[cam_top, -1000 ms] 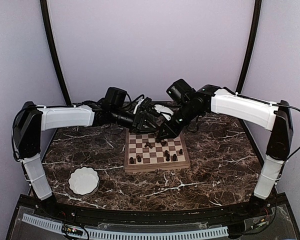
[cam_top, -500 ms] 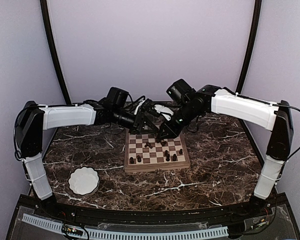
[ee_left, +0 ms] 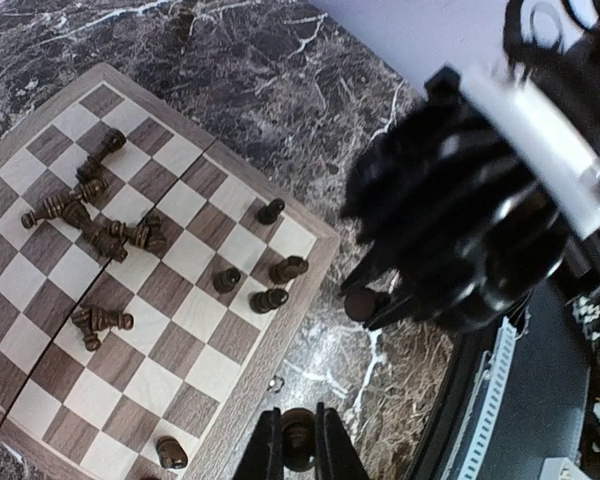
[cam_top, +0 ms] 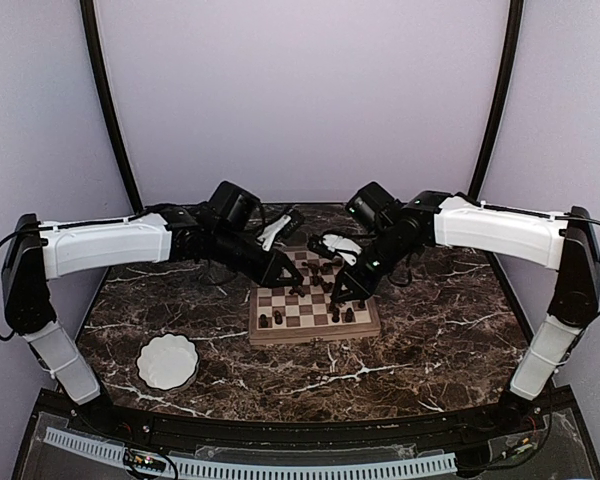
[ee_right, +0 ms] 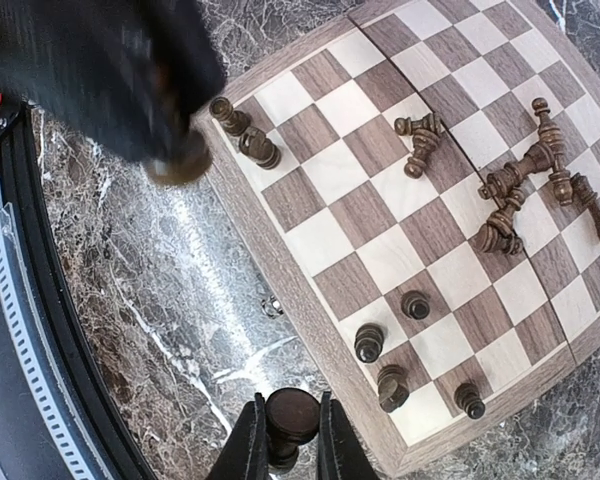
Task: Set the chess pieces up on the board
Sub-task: Place the pawn at h7.
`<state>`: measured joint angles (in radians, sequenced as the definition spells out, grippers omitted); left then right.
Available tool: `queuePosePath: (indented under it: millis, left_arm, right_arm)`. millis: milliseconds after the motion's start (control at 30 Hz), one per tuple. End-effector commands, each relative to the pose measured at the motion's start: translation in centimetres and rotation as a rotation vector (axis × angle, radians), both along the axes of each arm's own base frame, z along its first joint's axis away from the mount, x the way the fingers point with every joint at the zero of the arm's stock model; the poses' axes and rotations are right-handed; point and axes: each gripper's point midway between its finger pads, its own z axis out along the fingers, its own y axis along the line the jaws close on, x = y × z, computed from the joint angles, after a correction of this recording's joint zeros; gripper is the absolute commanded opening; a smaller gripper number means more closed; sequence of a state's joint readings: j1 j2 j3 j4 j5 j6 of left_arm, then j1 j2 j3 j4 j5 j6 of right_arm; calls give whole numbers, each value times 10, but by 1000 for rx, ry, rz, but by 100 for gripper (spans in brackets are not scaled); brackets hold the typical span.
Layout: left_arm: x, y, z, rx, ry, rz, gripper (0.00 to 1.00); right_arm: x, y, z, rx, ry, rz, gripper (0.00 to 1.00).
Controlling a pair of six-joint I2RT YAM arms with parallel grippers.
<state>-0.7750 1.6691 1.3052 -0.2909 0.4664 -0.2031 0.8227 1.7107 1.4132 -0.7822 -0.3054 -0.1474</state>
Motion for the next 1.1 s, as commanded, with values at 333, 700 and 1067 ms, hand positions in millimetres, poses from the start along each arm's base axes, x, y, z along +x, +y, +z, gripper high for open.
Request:
queuePosePath:
  millis: [333,700,1067]
  left_arm:
    - [31,26,-48,239,-204,152,3]
    - [43,49,-77,380,-174,285,2]
    - [22,69,-103,414,-13,381,3]
  right_arm:
    - [1,-4,15,22,-57,-24,4]
    - [1,-7,12,7,-61,-30,4]
    - [3,-5,12,10,-65,-26,4]
